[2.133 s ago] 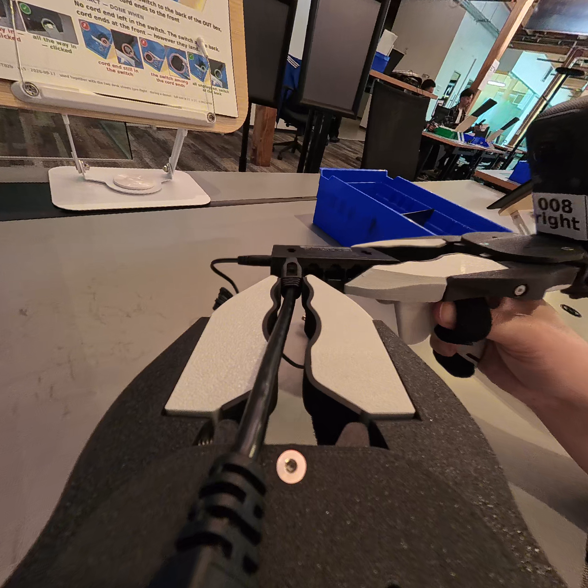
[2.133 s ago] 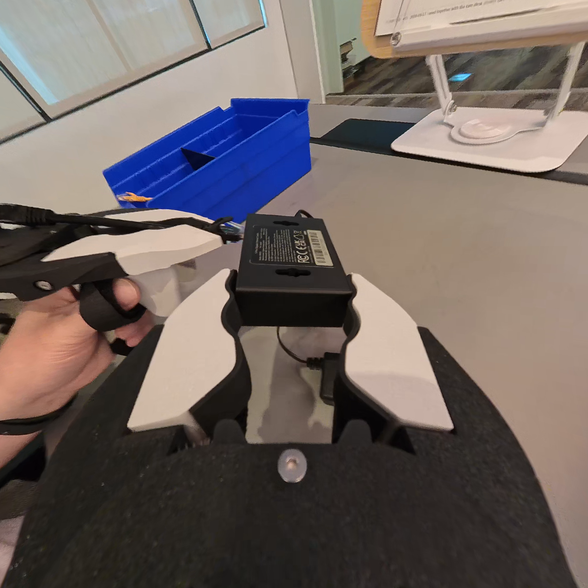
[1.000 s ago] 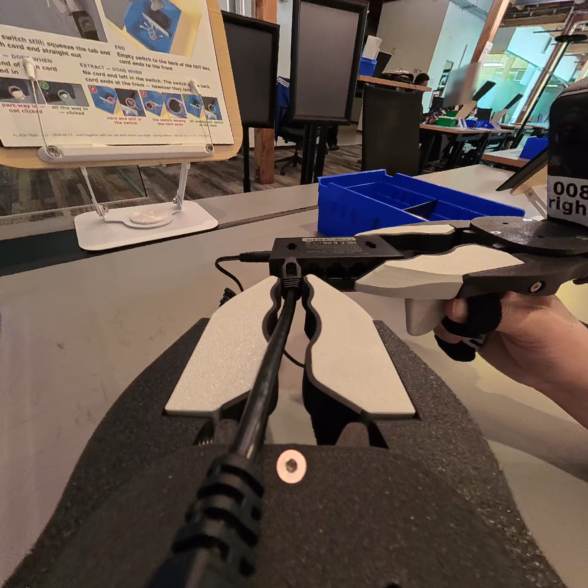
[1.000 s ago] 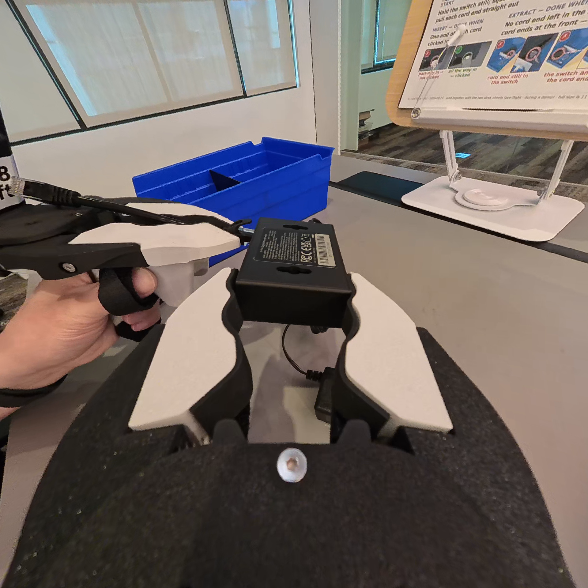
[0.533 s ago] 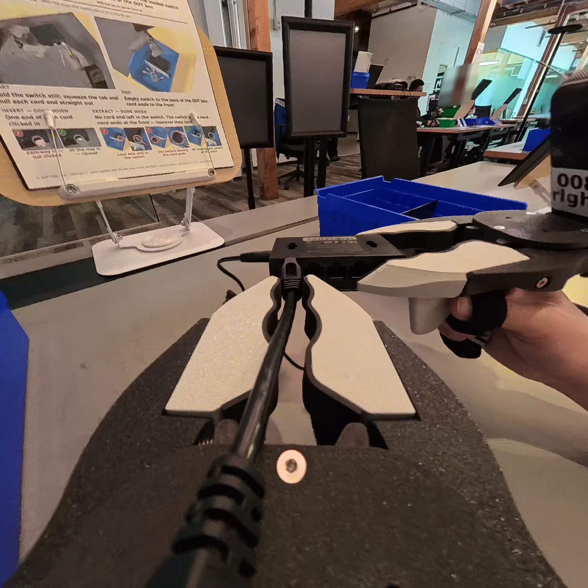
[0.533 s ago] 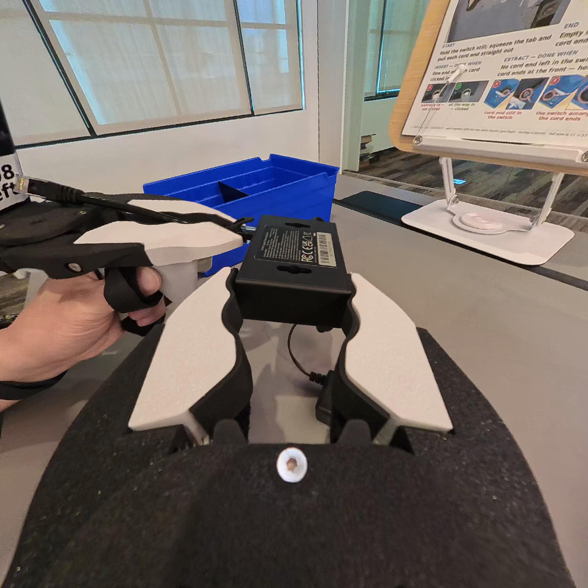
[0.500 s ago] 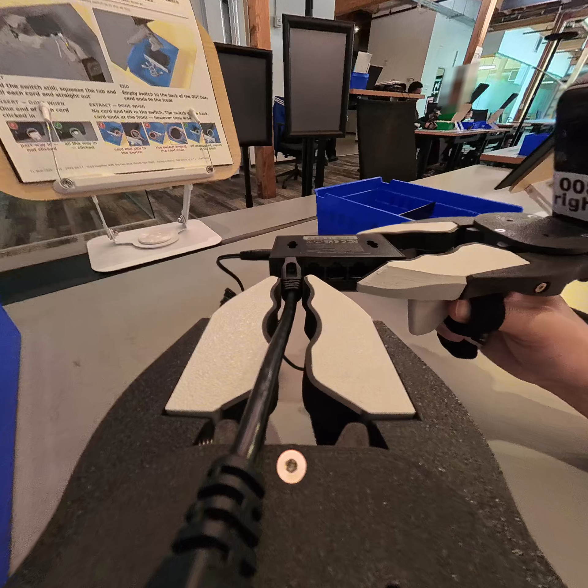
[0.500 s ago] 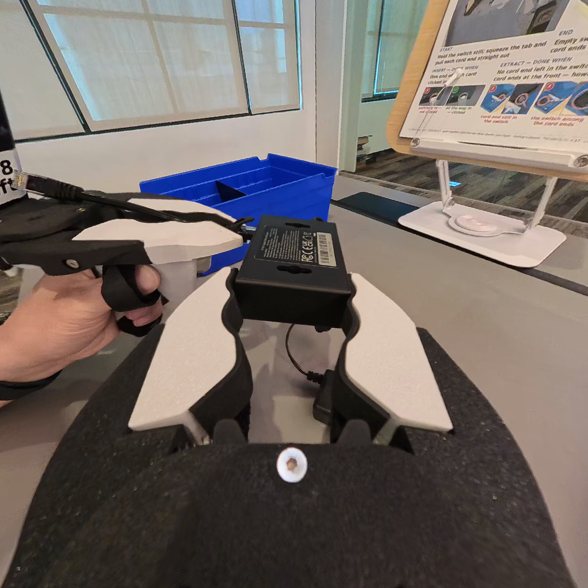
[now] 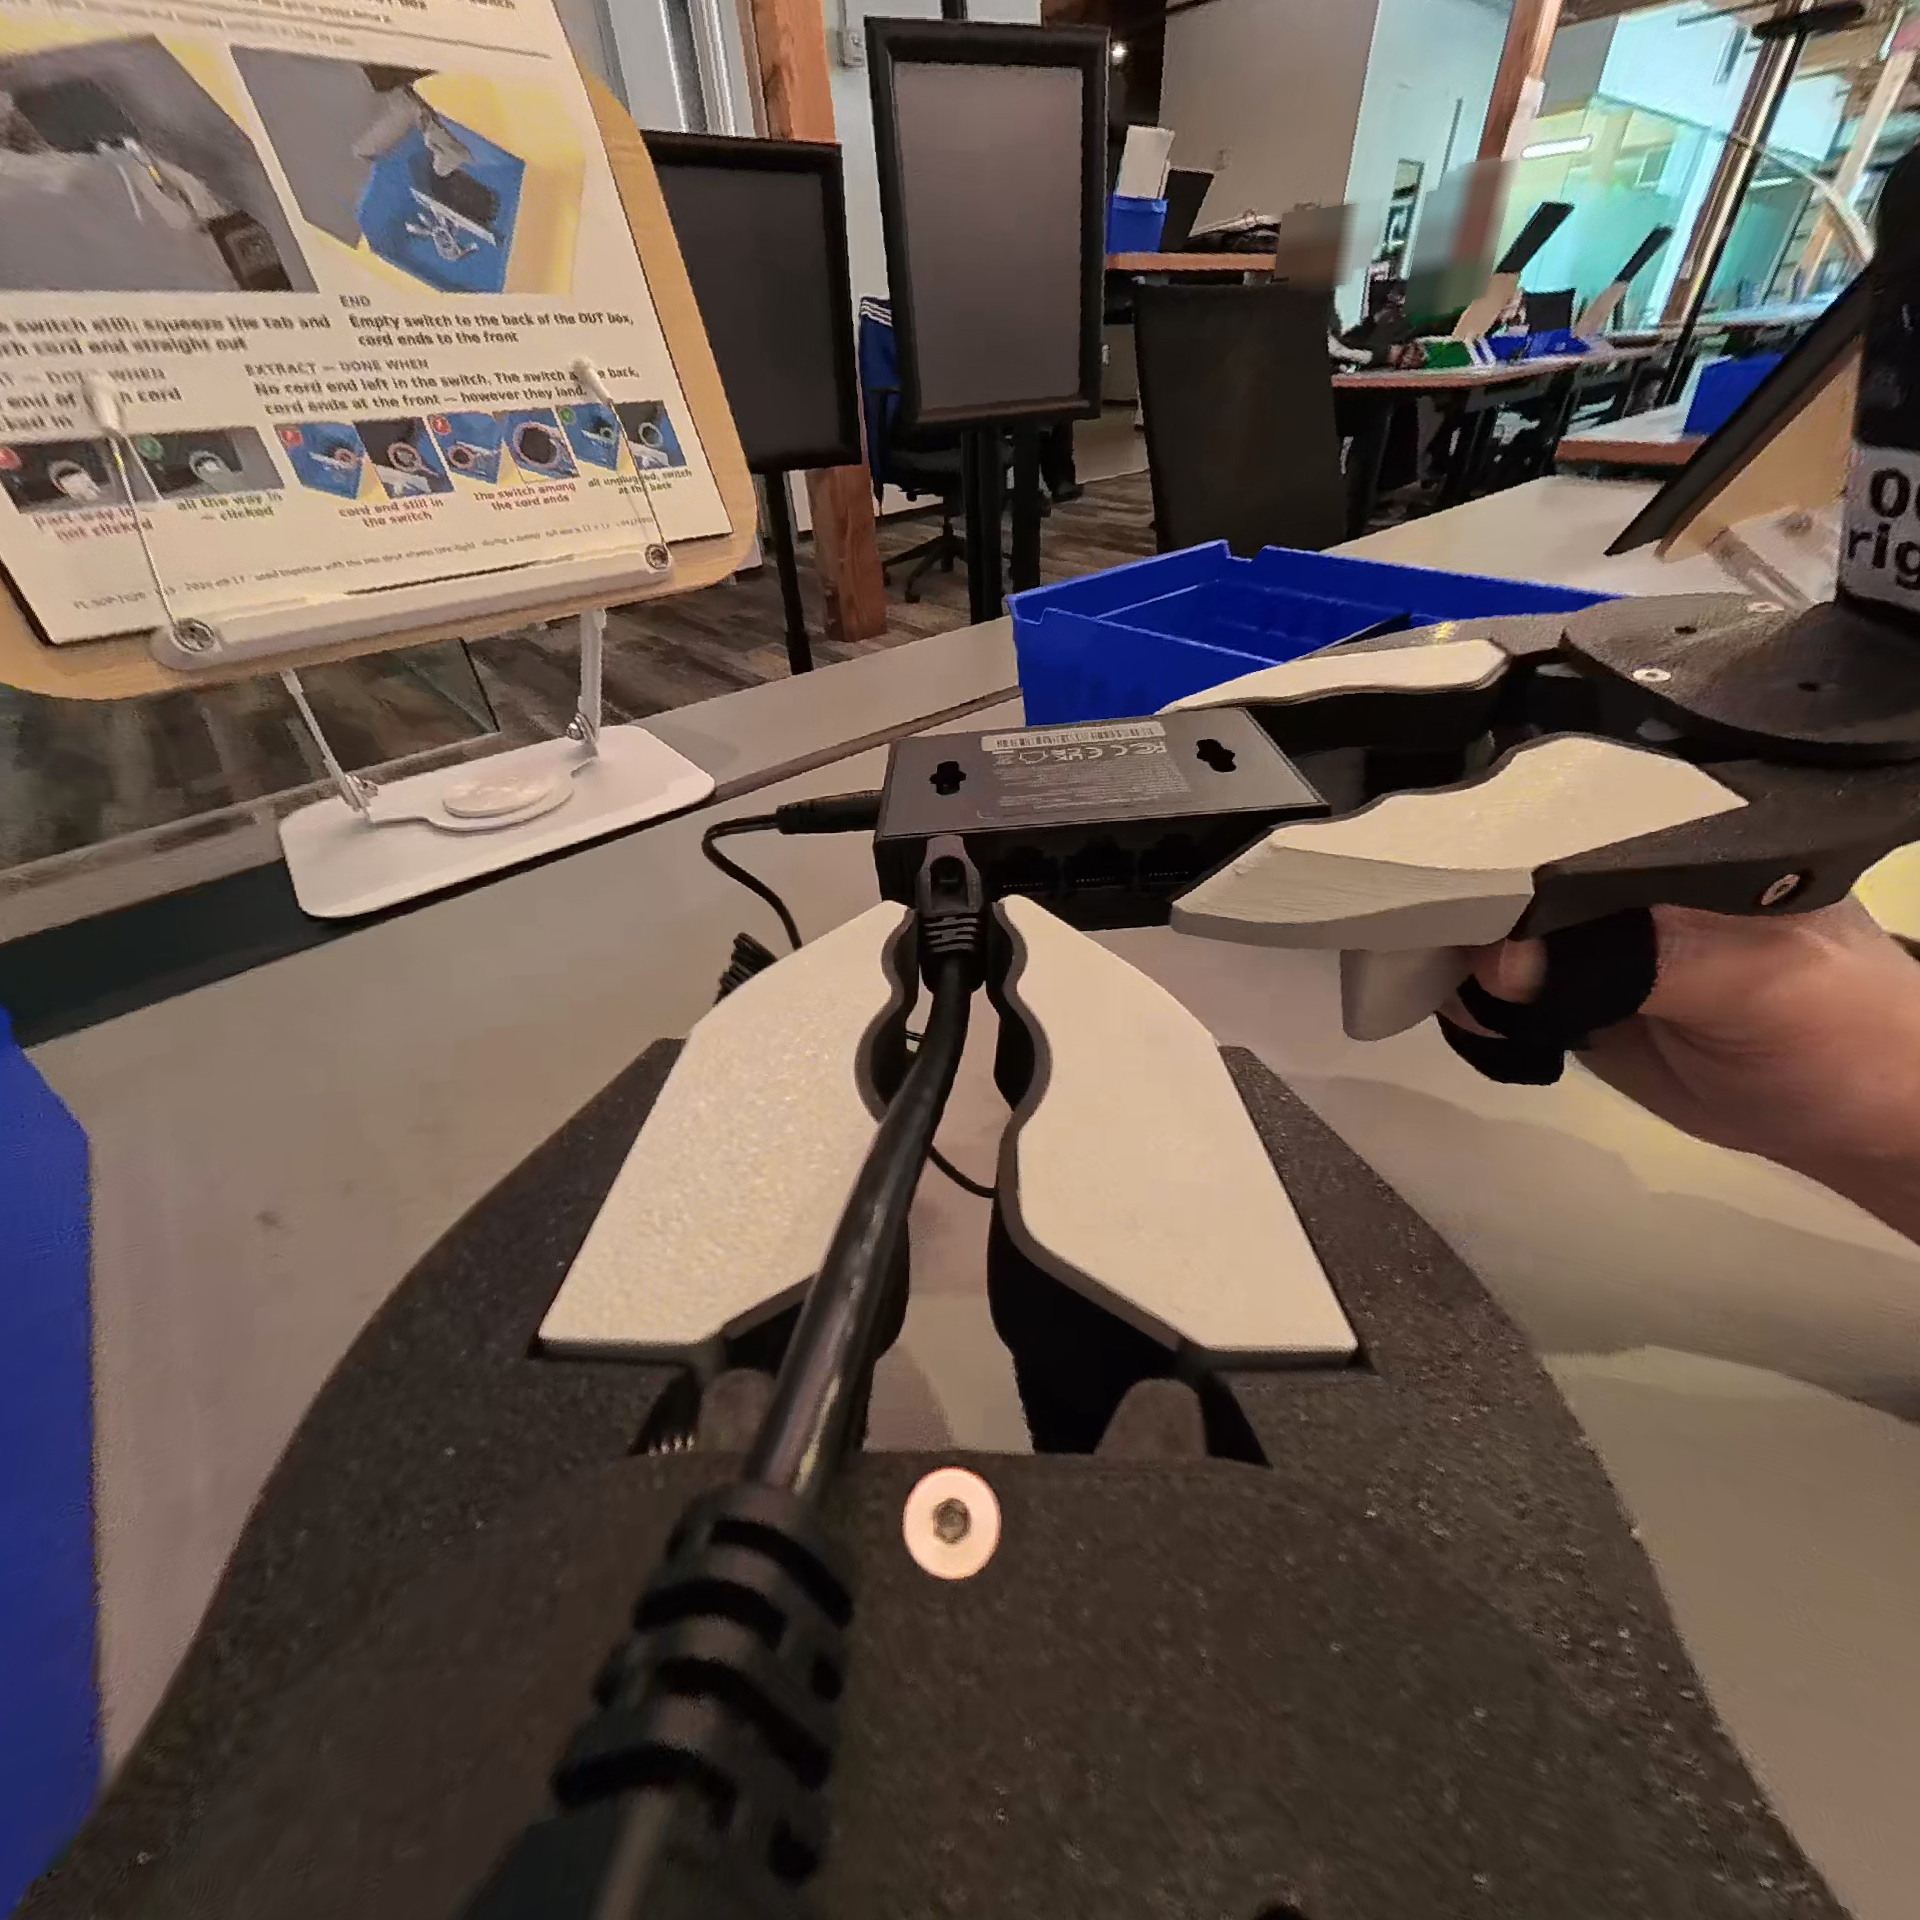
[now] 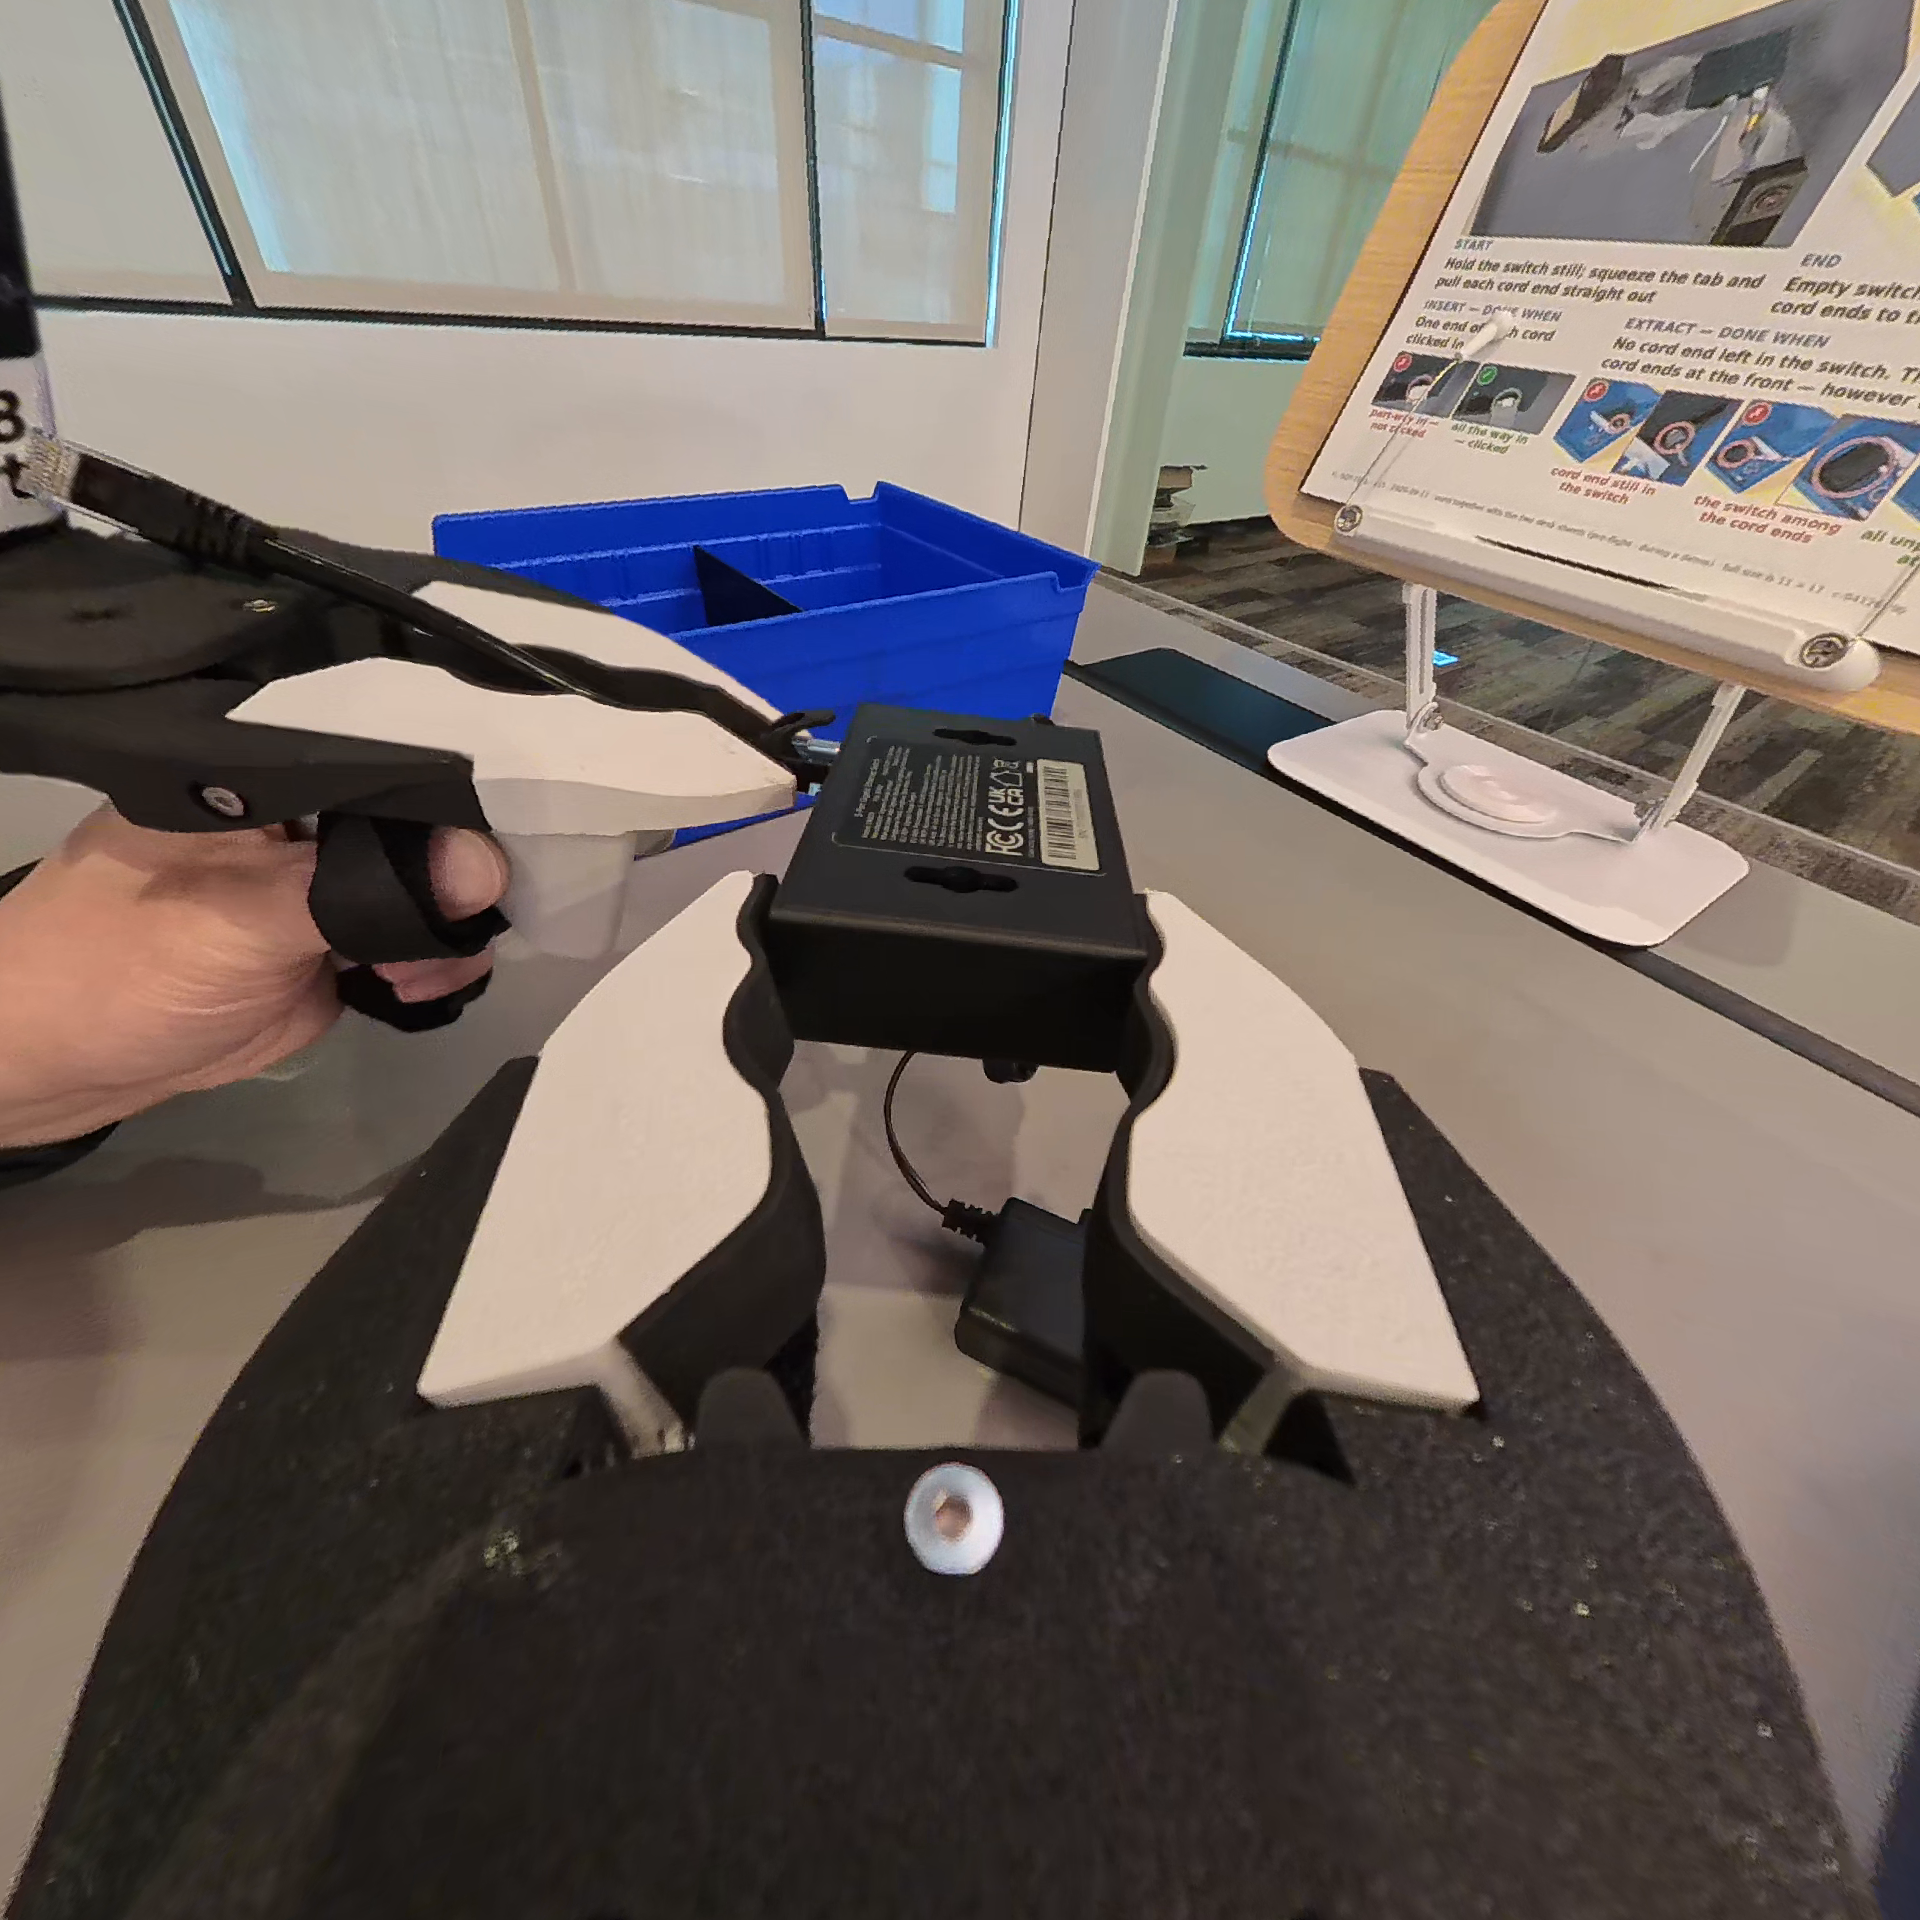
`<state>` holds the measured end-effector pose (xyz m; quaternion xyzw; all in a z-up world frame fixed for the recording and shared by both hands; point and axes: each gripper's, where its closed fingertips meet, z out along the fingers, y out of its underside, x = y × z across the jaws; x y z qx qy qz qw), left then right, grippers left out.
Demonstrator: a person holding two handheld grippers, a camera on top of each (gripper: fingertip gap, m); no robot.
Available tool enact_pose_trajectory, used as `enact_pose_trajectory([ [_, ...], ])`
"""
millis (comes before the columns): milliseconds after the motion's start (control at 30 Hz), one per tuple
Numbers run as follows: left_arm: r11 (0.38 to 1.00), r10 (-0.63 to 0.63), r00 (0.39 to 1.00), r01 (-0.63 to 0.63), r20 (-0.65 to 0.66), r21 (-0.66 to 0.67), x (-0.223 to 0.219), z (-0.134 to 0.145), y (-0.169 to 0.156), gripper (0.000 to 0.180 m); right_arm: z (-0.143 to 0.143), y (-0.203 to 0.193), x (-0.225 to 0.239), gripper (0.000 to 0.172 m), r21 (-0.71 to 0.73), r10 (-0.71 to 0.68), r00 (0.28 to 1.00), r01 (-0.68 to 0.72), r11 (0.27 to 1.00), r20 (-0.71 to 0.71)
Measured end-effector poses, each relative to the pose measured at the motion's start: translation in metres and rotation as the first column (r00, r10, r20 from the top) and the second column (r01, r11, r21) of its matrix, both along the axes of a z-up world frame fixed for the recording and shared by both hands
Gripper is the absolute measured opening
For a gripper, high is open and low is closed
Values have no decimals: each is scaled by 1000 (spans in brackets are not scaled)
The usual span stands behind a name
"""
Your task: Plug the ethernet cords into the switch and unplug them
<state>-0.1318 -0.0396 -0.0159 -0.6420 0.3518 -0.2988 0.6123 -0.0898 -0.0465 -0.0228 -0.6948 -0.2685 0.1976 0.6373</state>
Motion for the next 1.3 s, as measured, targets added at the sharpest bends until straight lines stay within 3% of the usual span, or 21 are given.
enact_pose_trajectory([
  [167, 1000, 5, 999, -5, -35, 20, 2, 0, 2, 11, 1, 1, 2, 62, 15, -34, 999, 34, 999, -13],
  [300, 992, 17, 999, -21, -33, -122, 5, -7, 12, 11, -12, 11, 4, 62, -114, -46, 987, 29, 993, -153],
  [433, 990, 30, 997, -41, -77, -137, 7, -11, 13, 11, -18, 12, 6, 62, -180, -45, 968, 0, 984, -248],
  [600, 992, 53, 990, -68, -132, -110, 6, -15, 13, 12, -23, 13, 8, 62, -189, -68, 970, 23, 982, -232],
  [933, 991, 28, 992, -43, -121, -125, 7, -14, 11, 12, -21, 12, 8, 61, -197, -45, 958, -13, 980, -285],
  [1300, 990, 10, 992, -27, -125, -138, 8, -16, 9, 12, -16, 10, 9, 61, -147, -43, 972, 9, 989, -229],
])
